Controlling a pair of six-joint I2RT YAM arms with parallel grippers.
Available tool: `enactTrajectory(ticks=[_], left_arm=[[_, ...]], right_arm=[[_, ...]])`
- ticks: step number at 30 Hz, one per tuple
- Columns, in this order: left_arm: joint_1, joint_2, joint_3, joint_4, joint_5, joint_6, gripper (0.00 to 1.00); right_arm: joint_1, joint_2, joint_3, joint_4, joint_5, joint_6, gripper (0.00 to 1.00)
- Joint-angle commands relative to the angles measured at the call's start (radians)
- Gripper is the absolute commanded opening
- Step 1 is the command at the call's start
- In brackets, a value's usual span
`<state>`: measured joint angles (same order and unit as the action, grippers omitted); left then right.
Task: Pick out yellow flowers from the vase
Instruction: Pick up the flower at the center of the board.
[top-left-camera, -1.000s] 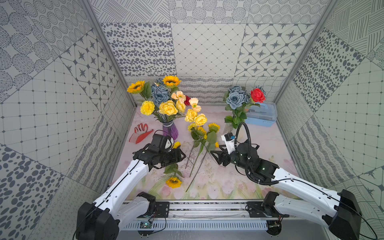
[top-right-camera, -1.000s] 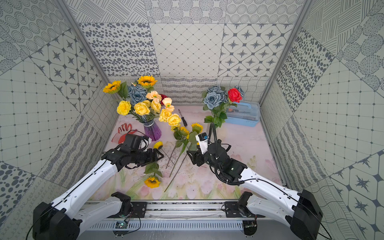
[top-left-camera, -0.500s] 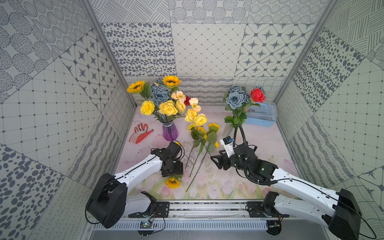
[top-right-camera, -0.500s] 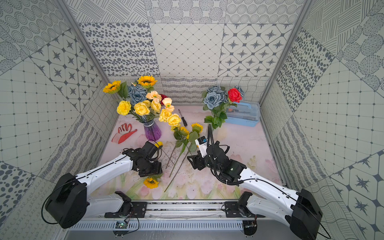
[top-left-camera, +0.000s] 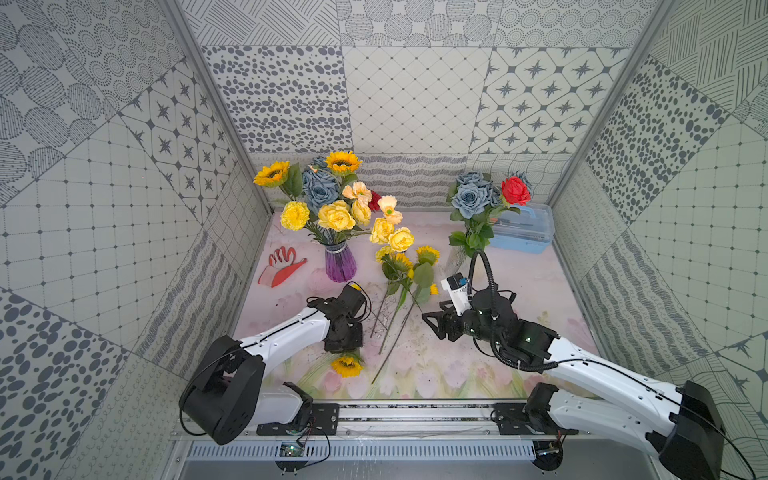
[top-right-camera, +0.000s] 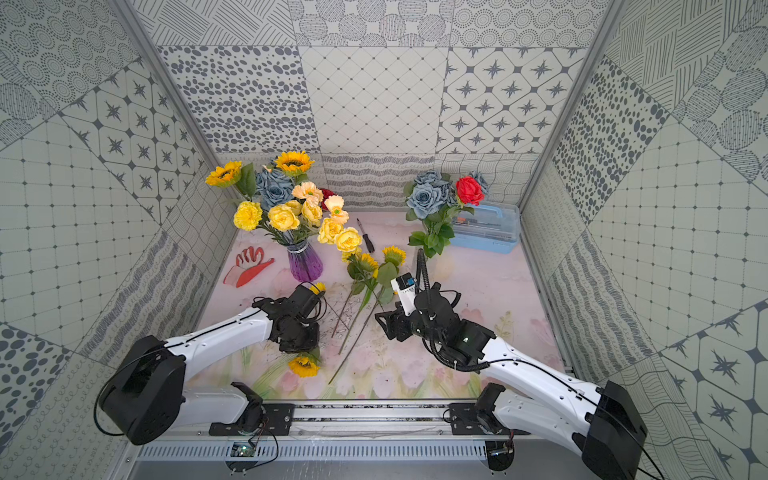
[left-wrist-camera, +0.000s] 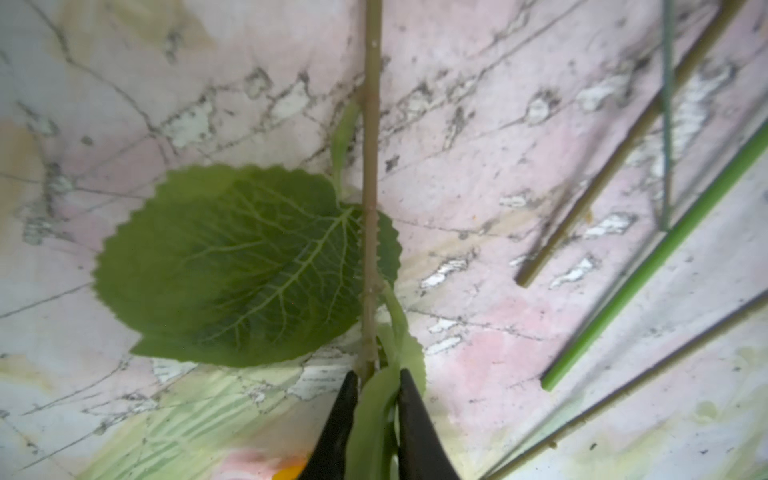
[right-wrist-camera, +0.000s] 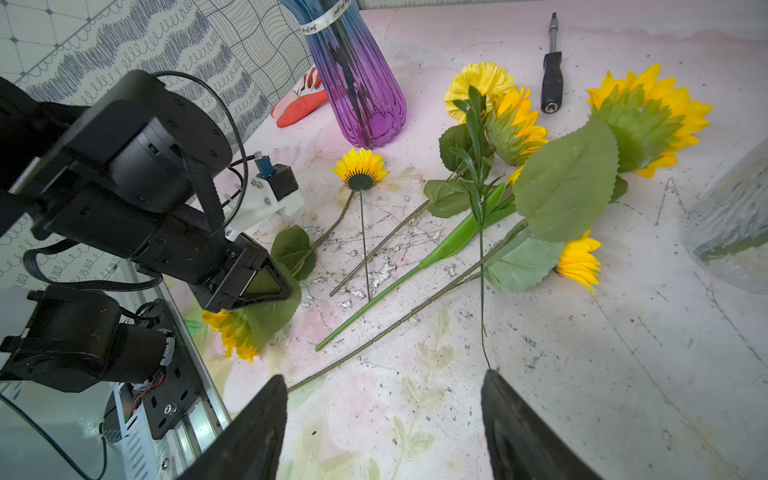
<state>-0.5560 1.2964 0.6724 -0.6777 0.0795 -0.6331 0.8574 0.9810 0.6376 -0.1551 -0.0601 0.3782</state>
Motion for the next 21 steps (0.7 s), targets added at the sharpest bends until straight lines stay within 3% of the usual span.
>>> enactTrajectory(ticks=[1,5,12,17,21], left_arm=[[-0.002,-0.087,0.011,-0.037,-0.006,-0.005,0.14],[-0.002,-0.186,0.060,-0.127,0.011,0.021,0.09],[-0.013,-0.375,0.093,-0.165,0.236,0.029,0.06],[-0.012,-0.465,0.143,-0.312,0.196,0.025,0.01],[-0.012,-0.520,0.114,-0.204,0.360,0.014,0.01]], right_arm=[[-0.003,-0.010,0.000,0.028,-0.008,-0.013,0.74],[-0.008,-0.004,0.012,0.017,-0.020,-0.031,0.75],[-0.040,0.052,0.033,0.085,-0.159,-0.048,0.76],[-0.040,0.123,0.056,0.128,-0.222,-0.044,0.76],[-0.041,0.141,0.060,0.154,-0.239,-0.061,0.76]])
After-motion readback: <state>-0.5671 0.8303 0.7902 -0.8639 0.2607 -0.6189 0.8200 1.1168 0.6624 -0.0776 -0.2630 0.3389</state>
